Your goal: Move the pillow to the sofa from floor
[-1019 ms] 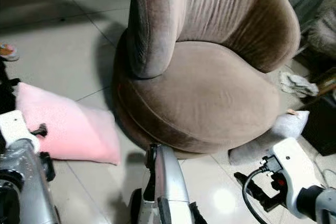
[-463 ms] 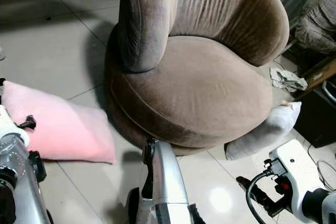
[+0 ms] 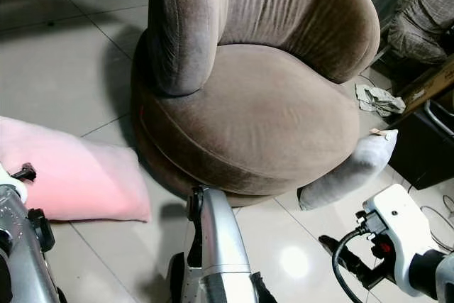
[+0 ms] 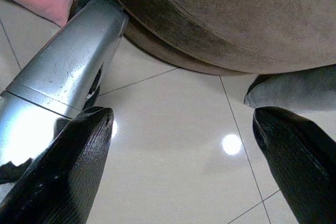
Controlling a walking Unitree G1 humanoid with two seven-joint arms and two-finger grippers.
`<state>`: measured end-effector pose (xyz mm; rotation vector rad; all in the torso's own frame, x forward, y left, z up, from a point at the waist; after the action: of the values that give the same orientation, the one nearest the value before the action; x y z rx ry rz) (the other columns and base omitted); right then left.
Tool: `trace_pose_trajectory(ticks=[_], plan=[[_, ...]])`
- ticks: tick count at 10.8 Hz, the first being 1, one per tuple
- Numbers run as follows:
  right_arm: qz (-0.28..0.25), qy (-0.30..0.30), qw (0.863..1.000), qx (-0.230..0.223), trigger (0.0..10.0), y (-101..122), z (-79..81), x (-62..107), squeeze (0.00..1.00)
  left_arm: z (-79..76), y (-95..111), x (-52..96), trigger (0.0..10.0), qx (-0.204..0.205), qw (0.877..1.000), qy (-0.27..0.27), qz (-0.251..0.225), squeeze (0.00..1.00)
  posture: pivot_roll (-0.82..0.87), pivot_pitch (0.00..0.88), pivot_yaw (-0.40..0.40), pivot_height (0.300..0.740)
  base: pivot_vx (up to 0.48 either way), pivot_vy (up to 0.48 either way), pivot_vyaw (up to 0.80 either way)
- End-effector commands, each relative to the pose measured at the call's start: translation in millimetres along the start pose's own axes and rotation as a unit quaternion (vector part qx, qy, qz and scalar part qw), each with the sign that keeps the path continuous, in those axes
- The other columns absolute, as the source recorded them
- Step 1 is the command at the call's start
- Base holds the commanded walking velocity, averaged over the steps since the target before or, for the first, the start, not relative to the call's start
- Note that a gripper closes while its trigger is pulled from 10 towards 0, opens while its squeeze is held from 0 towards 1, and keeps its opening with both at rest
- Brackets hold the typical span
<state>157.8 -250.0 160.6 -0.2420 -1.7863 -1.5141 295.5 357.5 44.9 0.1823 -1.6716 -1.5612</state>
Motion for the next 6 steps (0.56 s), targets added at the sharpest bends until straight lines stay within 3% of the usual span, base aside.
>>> trace_pose_trajectory(ticks=[1,2,6], plan=[[0.008,-0.014,1.000,-0.005,10.0,-0.9,-7.4,4.1,0.00,3.3,-79.5,14.8,3.1,-0.029,0.989,-0.003,0.146,0.00,-0.28,0.124,-0.400,0.414,0.000,0.000,0.00],[0.008,-0.014,1.000,-0.005,10.0,-0.9,-7.5,3.7,0.00,3.8,-80.6,15.0,0.0,-0.027,0.988,-0.004,0.151,0.00,-0.28,0.120,-0.400,0.414,0.000,0.000,0.00],[0.006,-0.019,1.000,-0.009,10.0,-0.6,-11.0,1.9,0.00,8.4,-77.5,13.6,0.0,-0.019,0.987,-0.005,0.157,0.00,-0.27,0.115,-0.400,0.414,0.000,0.000,0.00]])
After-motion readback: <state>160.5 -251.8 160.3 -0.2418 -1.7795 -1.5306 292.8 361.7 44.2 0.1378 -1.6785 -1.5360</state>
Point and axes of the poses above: a point about 5 cm out from each wrist's last joint towards the gripper, its own x axis pointing back from the gripper into the wrist, its own y axis along the axis of the wrist's last joint, z = x × y, the point moved 2 cm from there along -x, pointing out of the wrist towards the gripper, and after that the axes turned 4 degrees about -x, right-handed, at the moved point
